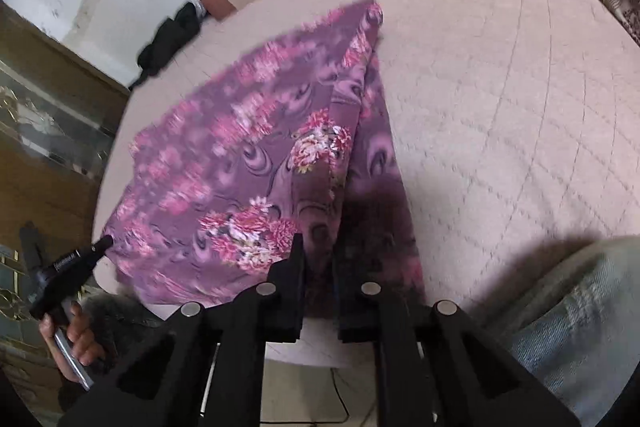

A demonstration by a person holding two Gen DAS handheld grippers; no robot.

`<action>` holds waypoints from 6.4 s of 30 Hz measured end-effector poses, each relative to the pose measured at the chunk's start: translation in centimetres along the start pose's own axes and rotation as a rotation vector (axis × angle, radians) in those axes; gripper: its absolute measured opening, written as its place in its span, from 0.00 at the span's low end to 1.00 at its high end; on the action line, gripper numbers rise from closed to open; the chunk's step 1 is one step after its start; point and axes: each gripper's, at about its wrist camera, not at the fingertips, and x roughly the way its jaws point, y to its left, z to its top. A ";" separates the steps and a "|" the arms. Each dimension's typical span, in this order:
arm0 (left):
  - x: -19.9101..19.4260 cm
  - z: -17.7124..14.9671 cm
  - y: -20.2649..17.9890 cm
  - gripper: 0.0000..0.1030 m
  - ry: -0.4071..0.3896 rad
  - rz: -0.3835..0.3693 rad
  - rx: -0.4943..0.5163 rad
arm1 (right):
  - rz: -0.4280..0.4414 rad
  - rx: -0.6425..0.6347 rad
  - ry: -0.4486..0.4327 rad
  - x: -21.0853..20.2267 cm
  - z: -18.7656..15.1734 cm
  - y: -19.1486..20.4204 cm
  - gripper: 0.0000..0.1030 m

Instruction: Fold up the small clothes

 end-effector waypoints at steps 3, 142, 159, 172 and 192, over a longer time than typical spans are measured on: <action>0.2 0.1 -0.7 0.11 0.008 0.020 0.017 | -0.049 -0.006 0.035 1.3 0.3 0.1 0.11; 1.6 -8.4 -13.9 0.69 0.238 -0.332 0.207 | 0.001 0.058 -0.002 -3.3 1.2 -4.2 0.52; 0.5 -9.7 -12.8 0.24 0.189 -0.271 0.276 | 0.029 0.087 0.141 -1.0 0.5 -4.5 0.43; -2.7 1.7 -14.2 0.70 0.018 -0.292 0.249 | 0.212 -0.047 -0.126 -5.0 14.7 0.0 0.60; 10.8 8.5 -19.0 0.70 0.220 -0.405 0.065 | 0.087 0.038 -0.008 3.8 19.6 -3.9 0.14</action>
